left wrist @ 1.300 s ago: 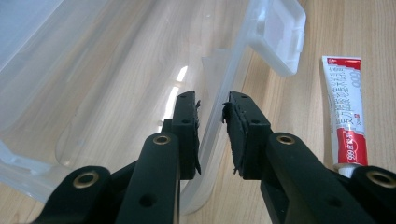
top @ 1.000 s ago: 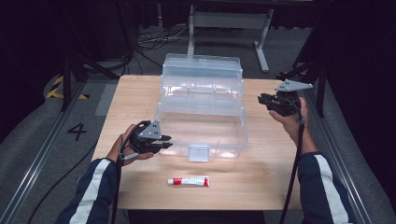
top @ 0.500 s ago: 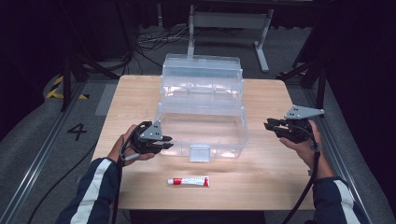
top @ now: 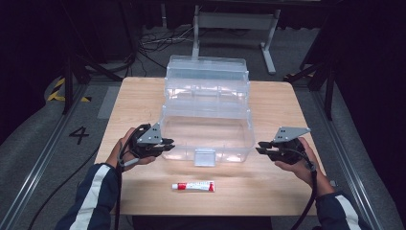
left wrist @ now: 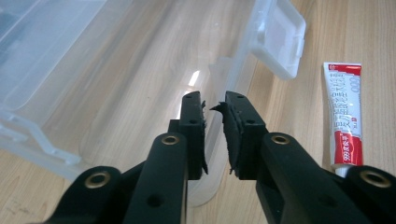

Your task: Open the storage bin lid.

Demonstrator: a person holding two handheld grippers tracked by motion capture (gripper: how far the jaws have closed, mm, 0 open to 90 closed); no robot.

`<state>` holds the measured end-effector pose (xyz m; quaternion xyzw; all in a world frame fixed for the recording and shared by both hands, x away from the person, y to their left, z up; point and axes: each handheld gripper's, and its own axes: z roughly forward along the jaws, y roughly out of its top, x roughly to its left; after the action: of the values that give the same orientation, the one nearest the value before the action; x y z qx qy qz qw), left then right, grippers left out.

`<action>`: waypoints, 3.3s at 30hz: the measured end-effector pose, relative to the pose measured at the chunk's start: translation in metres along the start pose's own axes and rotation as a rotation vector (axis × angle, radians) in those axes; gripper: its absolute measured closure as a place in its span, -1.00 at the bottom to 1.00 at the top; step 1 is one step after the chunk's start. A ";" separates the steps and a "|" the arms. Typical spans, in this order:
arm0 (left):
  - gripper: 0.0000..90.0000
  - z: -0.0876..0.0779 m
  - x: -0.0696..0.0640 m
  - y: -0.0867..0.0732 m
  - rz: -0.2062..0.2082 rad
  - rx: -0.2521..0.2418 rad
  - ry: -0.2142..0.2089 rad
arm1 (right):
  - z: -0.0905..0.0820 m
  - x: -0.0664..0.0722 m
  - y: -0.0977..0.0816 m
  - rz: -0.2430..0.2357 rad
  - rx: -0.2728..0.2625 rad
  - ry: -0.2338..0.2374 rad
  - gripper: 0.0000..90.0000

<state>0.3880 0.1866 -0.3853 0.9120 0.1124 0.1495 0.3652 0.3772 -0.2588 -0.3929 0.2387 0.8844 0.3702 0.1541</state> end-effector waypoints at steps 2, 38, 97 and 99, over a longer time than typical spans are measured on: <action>0.68 -0.003 0.000 -0.001 0.000 0.001 0.010 | 0.003 0.007 0.001 -0.018 0.007 0.019 0.66; 0.67 0.027 0.003 0.003 0.033 0.123 -0.049 | 0.098 0.123 0.064 -0.336 0.126 0.316 0.44; -0.35 -0.019 -0.008 -0.012 -0.091 -0.012 0.161 | 0.118 0.125 0.071 -0.381 0.362 0.363 0.58; -0.39 -0.022 -0.009 -0.017 -0.100 -0.012 0.178 | 0.115 0.122 0.070 -0.375 0.353 0.352 0.58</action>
<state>0.3704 0.2093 -0.3838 0.8860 0.1890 0.2121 0.3664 0.3479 -0.0836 -0.4315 0.0268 0.9768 0.2116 0.0202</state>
